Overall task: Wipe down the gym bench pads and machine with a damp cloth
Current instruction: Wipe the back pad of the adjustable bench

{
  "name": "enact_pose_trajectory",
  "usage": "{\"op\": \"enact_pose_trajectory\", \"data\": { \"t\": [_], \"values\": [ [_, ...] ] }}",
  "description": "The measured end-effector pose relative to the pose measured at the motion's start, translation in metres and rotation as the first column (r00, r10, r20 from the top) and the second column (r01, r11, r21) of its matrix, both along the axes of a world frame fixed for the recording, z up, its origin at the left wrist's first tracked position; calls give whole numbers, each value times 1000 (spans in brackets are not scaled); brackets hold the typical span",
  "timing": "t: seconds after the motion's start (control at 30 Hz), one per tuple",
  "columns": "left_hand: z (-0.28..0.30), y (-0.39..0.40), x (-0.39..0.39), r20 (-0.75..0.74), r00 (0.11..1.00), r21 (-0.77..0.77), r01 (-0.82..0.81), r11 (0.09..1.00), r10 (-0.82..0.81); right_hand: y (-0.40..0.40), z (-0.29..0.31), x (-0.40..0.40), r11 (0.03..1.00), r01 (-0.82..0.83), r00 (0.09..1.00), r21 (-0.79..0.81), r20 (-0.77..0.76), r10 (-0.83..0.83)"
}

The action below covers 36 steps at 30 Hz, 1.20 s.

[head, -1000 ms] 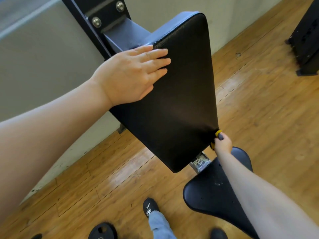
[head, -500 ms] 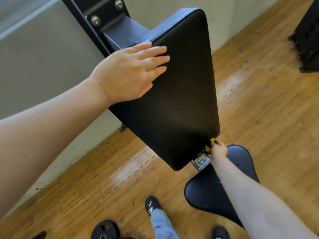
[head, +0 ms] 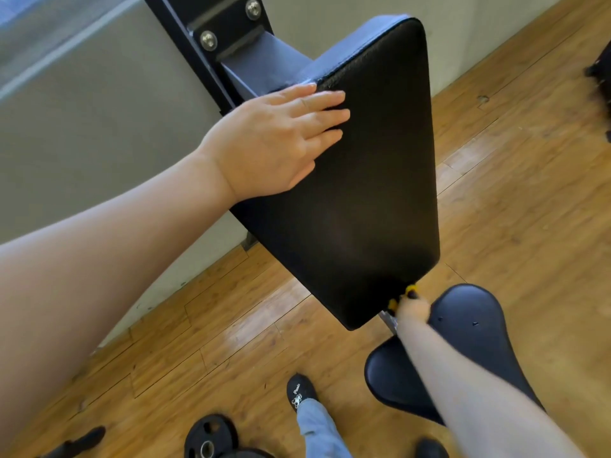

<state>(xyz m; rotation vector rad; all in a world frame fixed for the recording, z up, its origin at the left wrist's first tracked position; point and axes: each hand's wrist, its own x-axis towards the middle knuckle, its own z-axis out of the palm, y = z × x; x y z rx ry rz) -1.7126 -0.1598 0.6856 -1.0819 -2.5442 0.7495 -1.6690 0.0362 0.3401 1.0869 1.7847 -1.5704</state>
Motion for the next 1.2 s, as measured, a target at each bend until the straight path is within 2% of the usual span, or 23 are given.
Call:
{"op": "enact_pose_trajectory", "data": {
  "t": [0.13,0.27,0.37,0.47,0.6,0.7,0.77,0.83,0.97,1.1,1.2],
  "values": [
    [1,1,0,-5,1000,-10,-3,1000,3,-48,35,53,999,28,997,25,71,-29],
    [1,3,2,0,1000,-3,-12,1000,12,-49,72,53,1000,-21,988,-22,149,24],
    [2,4,3,-10,1000,-5,-15,1000,15,-48,101,53,983,29,984,-183,180,5],
    [3,5,4,-19,1000,-13,-18,1000,18,-49,131,51,880,136,981,-456,187,-54],
    [3,5,4,-1,1000,-3,-26,1000,26,-42,172,41,795,50,998,-604,53,-22],
    [3,4,3,-4,1000,-10,-24,1000,24,-33,204,33,740,-94,987,-666,-157,-16],
    [2,3,2,-10,1000,-9,-16,1000,16,-33,218,27,738,-225,943,-636,-331,2],
    [3,4,3,-27,999,6,-21,1000,21,-35,226,24,766,-279,910,-579,-415,18],
    [8,5,5,-82,983,172,-145,974,161,-32,228,28,814,-340,883,-470,-458,104],
    [8,6,7,-38,986,314,-142,939,162,-29,232,35,819,-405,827,-406,-544,140],
    [11,6,10,-10,987,367,-146,919,160,-31,246,38,800,-480,768,-359,-614,185]
  ]
}}
